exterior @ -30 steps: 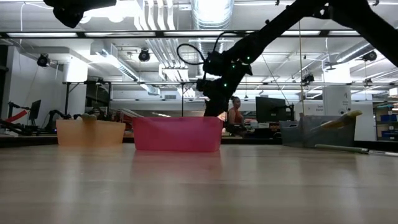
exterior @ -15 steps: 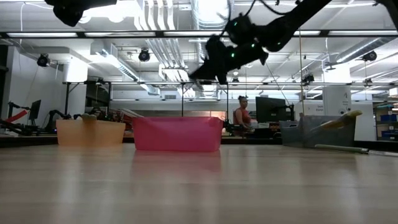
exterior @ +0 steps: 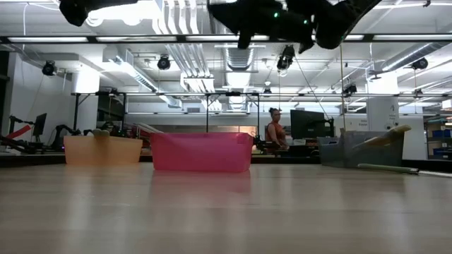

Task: Sort silverware by color (type)
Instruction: Put the white patterned table knife into the red bin

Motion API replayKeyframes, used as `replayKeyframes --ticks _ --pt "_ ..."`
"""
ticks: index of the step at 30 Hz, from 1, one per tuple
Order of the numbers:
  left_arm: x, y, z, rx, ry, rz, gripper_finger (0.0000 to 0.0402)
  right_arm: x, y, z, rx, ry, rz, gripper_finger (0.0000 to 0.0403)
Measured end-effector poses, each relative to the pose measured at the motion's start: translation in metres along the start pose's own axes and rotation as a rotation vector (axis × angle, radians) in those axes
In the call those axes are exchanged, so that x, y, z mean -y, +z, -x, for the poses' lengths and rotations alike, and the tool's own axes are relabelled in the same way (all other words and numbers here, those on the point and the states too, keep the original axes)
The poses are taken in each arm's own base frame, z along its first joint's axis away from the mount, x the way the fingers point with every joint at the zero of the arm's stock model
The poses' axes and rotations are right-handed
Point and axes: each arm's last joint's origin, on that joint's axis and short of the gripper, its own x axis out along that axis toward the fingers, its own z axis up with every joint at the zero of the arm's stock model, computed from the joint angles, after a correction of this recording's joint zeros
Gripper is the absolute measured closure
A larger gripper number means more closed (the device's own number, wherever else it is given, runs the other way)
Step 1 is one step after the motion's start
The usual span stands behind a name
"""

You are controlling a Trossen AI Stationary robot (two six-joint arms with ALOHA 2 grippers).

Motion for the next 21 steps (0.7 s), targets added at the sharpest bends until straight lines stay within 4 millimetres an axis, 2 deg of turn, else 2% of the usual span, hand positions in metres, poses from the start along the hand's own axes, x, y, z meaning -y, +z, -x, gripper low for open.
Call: replayKeyframes --ticks 4,14,18,21 --pt "0.002 0.002 -0.002 0.019 0.01 -0.003 0.0402 -0.029 -0.002 -0.002 0.06 -0.052 0.02 0.0375" --pt "0.011 0.006 -0.017 0.054 0.056 -0.037 0.0402 -0.1 -0.009 -0.019 0.039 -0.196 0.097 0.0375" --pt "0.018 0.011 -0.027 0.053 0.075 -0.05 0.0398 -0.119 -0.019 -0.026 -0.006 -0.281 0.148 0.0375" --pt "0.024 0.018 -0.031 0.057 0.079 -0.057 0.0381 -0.127 -0.022 -0.03 -0.019 -0.318 0.168 0.0375"
